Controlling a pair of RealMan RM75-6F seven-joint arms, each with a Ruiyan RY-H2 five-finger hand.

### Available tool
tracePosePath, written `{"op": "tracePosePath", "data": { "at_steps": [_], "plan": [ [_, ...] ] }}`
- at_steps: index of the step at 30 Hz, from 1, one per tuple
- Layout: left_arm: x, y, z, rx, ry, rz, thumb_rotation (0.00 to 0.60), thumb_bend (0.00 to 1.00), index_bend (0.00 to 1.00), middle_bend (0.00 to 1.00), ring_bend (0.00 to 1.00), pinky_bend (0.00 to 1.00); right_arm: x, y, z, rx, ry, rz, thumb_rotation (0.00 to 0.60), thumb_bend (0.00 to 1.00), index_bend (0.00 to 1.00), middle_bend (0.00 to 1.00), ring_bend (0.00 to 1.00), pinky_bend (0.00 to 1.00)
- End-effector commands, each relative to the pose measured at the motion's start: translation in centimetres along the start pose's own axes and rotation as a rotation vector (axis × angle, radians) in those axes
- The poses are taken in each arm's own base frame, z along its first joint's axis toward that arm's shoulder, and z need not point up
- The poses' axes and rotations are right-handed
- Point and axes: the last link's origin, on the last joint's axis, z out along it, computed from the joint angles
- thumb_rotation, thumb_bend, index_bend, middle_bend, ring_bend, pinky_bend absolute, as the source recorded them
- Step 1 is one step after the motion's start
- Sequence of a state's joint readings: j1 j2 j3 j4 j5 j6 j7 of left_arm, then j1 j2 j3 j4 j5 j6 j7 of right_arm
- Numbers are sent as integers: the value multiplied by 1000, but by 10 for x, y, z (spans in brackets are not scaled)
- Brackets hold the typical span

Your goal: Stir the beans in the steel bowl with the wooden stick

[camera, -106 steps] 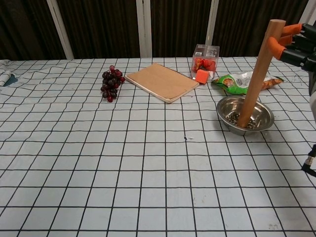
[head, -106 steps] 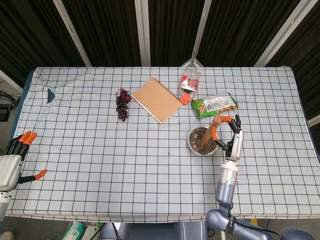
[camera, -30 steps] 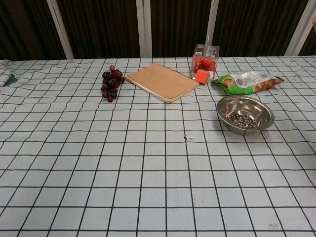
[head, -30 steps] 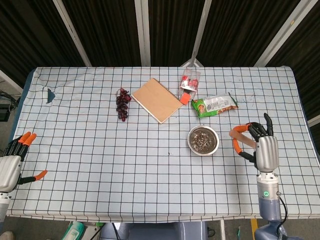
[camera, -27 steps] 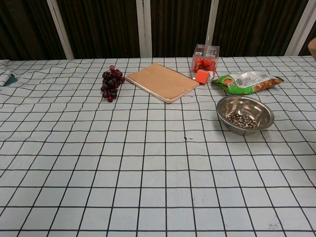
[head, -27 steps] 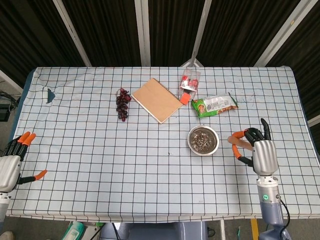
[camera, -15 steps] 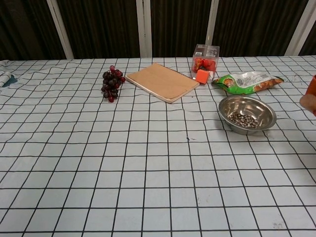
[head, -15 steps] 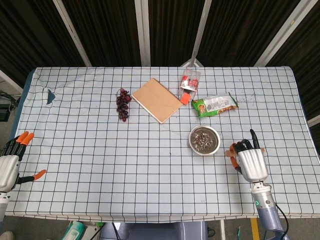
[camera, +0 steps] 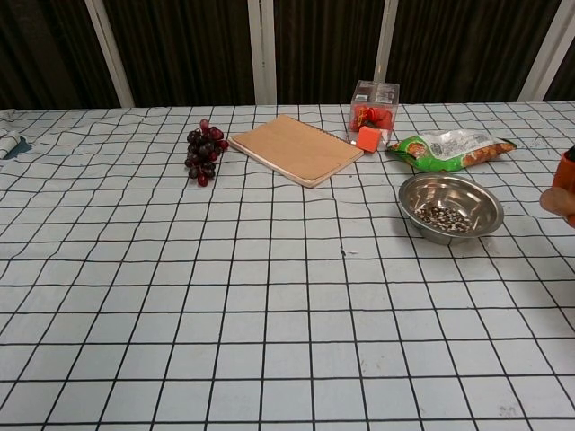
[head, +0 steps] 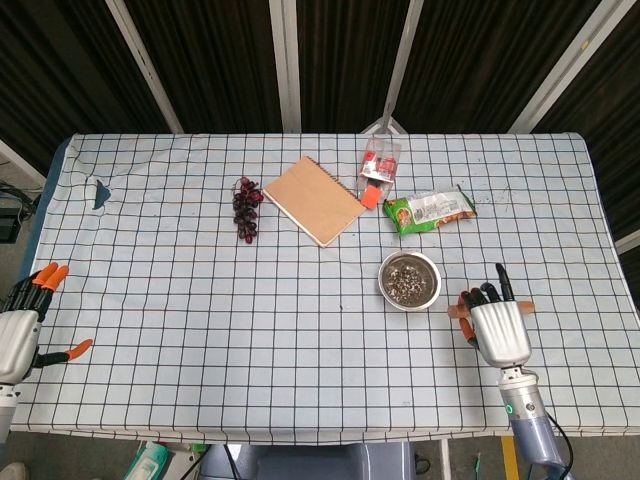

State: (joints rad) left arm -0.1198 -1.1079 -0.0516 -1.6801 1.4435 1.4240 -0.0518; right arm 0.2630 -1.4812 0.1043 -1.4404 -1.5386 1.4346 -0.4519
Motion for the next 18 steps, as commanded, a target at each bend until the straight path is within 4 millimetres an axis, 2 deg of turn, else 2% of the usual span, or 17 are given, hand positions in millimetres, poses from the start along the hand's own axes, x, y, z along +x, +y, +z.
{"op": "tracePosePath", "data": {
  "at_steps": [1, 7, 12, 14, 18],
  "plan": [
    [0, 0, 0, 1, 0, 0, 600, 50, 0, 0, 0, 0, 3, -2, 0, 13, 5, 2, 600, 581, 832, 724, 343, 0],
    [0, 0, 0, 2, -1, -1, 600, 50, 0, 0, 0, 0, 8, -13, -4, 60, 12, -9, 600, 582, 780, 721, 343, 0],
    [0, 0, 0, 1, -1, -2, 600, 50, 0, 0, 0, 0, 7, -21, -11, 100, -9, -47, 600, 582, 696, 661, 309, 0],
    [0, 0, 0, 1, -1, -2, 600, 50, 0, 0, 0, 0, 6, -24, -14, 111, -22, -54, 600, 582, 632, 612, 276, 0],
    [0, -1, 0, 0, -2, -1, 600, 50, 0, 0, 0, 0, 5, -26, -20, 121, -56, -67, 600, 580, 360, 407, 110, 0]
  ]
}}
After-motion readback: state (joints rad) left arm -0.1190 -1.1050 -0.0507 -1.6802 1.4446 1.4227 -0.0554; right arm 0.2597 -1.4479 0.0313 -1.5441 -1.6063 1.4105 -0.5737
